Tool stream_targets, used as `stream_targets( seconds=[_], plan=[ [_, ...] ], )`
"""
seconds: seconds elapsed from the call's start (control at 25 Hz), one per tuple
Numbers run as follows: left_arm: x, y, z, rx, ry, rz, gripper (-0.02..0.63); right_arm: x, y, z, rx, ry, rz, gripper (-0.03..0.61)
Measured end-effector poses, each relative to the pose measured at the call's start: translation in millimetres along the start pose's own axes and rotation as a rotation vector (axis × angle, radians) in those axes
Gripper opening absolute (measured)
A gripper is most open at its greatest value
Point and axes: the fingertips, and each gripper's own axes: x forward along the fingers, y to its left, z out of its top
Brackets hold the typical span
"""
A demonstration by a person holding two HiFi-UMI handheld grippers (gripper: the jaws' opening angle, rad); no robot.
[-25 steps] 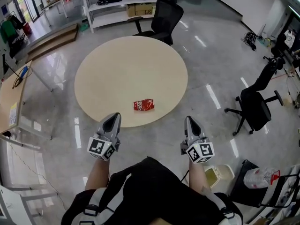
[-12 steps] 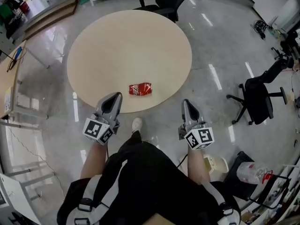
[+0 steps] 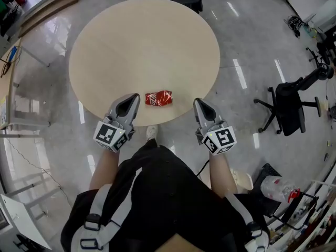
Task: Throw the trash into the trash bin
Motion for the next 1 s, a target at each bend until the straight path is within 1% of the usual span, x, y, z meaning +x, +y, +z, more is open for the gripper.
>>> stream_targets(
  seconds=[0.12,0.2,0.24,0.28,0.48,0.6,0.72,0.8,0.84,1.0],
  plan=[
    [4,6,-3,-0.013,0.019,-0.007,0.002,28,8,-11,-0.034,0.058,0.063,0.005],
    [5,14,-3,-0.028,0.022,0.006,0.002,48,15,-22,-0.053,0.107,0.106,0.013],
    [4,19,-4,-0.034,0.021,0.015,0.002,57,21,-29,-0.059,0.137,0.135,0.056],
    [2,24,-6,-0.038,0.021,0.024,0.002,66,27,-37,-0.066,0.166,0.167,0.078],
    [-8,39,-13,-0.076,0.013,0.082,0.002,100,48,-66,-0.130,0.283,0.302,0.118],
    [-16,51,-18,-0.096,0.011,0.124,0.002,118,62,-89,-0.181,0.370,0.387,0.180],
    [-22,60,-25,-0.114,0.017,0.150,0.002,131,76,-118,-0.270,0.482,0.477,0.265],
    [-23,64,-26,-0.125,0.015,0.165,0.002,137,83,-139,-0.348,0.557,0.533,0.305],
    [-24,65,-27,-0.131,0.015,0.173,0.002,139,86,-149,-0.385,0.592,0.557,0.316],
    [-35,68,-36,-0.155,0.022,0.204,0.002,145,92,-188,-0.522,0.708,0.632,0.325]
  ],
)
